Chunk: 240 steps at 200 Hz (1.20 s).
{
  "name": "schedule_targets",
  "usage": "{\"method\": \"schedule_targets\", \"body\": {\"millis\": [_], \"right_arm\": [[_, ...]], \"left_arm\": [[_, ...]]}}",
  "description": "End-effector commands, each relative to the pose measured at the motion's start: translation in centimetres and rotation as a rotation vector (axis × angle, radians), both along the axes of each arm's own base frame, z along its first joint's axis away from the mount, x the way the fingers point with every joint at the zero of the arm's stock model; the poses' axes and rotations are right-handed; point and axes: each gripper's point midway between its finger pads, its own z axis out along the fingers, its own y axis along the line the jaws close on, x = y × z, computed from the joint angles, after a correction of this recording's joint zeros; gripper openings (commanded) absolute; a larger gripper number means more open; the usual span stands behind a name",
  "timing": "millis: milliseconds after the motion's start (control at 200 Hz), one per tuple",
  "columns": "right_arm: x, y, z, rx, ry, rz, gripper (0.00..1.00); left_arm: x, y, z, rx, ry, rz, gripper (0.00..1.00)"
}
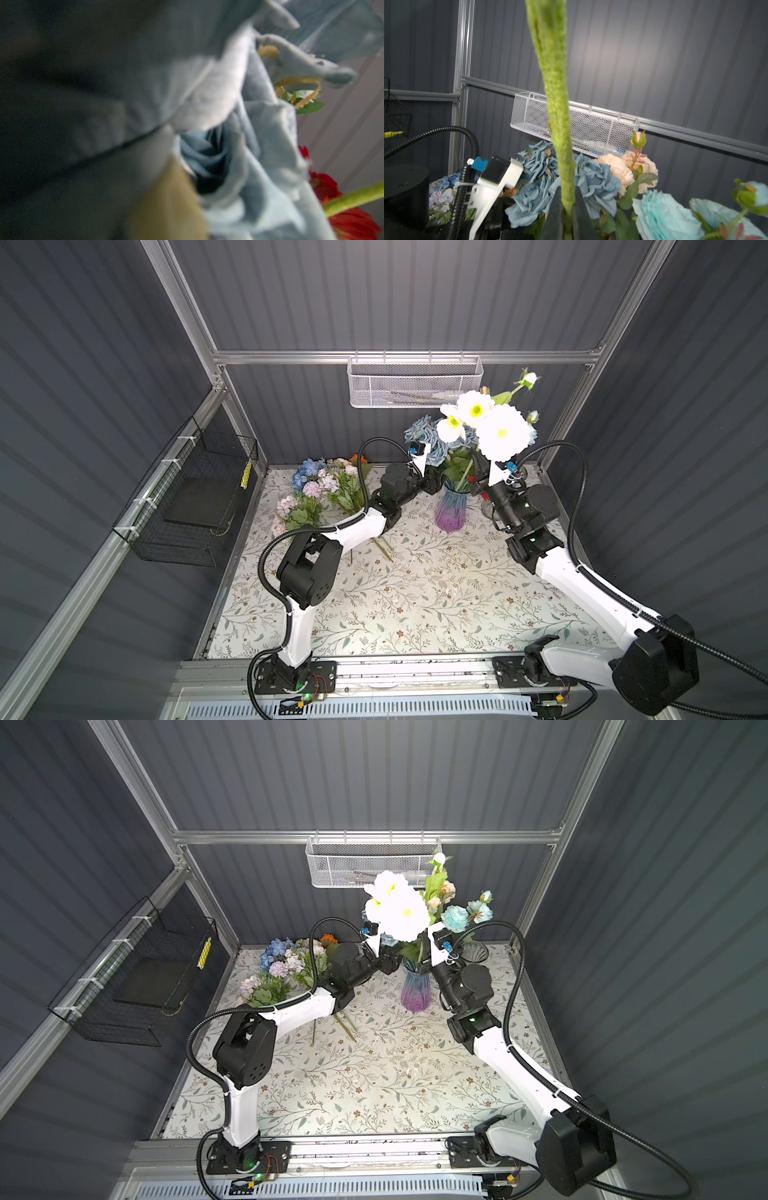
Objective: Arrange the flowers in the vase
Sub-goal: 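Lower the white poppies into the blue-purple vase with the right gripper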
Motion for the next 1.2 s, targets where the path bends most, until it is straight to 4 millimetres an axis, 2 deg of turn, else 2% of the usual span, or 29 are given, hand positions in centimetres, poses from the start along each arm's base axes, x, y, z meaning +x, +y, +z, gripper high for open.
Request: {"method": "schedule_targets", "body": {"millis": [0, 175, 485, 610, 725, 775, 800, 845, 921, 1046, 1196], "right_arm": [[1.0, -0.4, -2.5, 0.007, 0.073, -0.036, 0.0], [2.5, -0.2, -6.4, -0.018, 0.194, -0.051, 0.0], [4.7, -0.8, -11.4, 0.013, 0.414, -0.069, 0.0], [4.6, -0.5, -13.2, 0.001, 0.458, -0.05, 0.0], [4.2, -0.6, -13.9, 0.009, 0.476, -0.049, 0.02], [4.0, -0.7, -13.8, 0.01, 0.478, -0.049, 0.1], [3.9, -0.7, -13.7, 0.011, 0.477, -0.046, 0.18], [3.6, -0.8, -13.3, 0.013, 0.472, -0.042, 0.39], [3.1, -0.8, -12.4, 0.017, 0.459, -0.029, 0.57], [2.0, -0.9, -10.8, 0.033, 0.437, -0.009, 0.71], [0.6, -1.2, -9.4, 0.065, 0.425, 0.007, 0.81]], "left_arm": [[0.1, -0.2, 1.9, -0.025, -0.038, -0.015, 0.62], [0.0, -0.4, 2.2, -0.029, -0.041, -0.025, 0.62], [-0.2, -0.4, 2.5, -0.035, -0.041, -0.036, 0.62], [-0.3, -0.4, 2.6, -0.036, -0.042, -0.039, 0.61], [-0.4, -0.3, 2.7, -0.037, -0.043, -0.039, 0.61], [-0.5, -0.3, 2.6, -0.038, -0.041, -0.04, 0.61], [-0.5, -0.3, 2.7, -0.039, -0.042, -0.041, 0.61], [-0.6, -0.3, 2.7, -0.04, -0.041, -0.043, 0.61], [-0.7, -0.2, 2.9, -0.043, -0.041, -0.044, 0.61], [-0.8, -0.2, 3.1, -0.049, -0.04, -0.047, 0.61], [-1.3, 0.1, 3.1, -0.054, -0.027, -0.05, 0.65]]}}
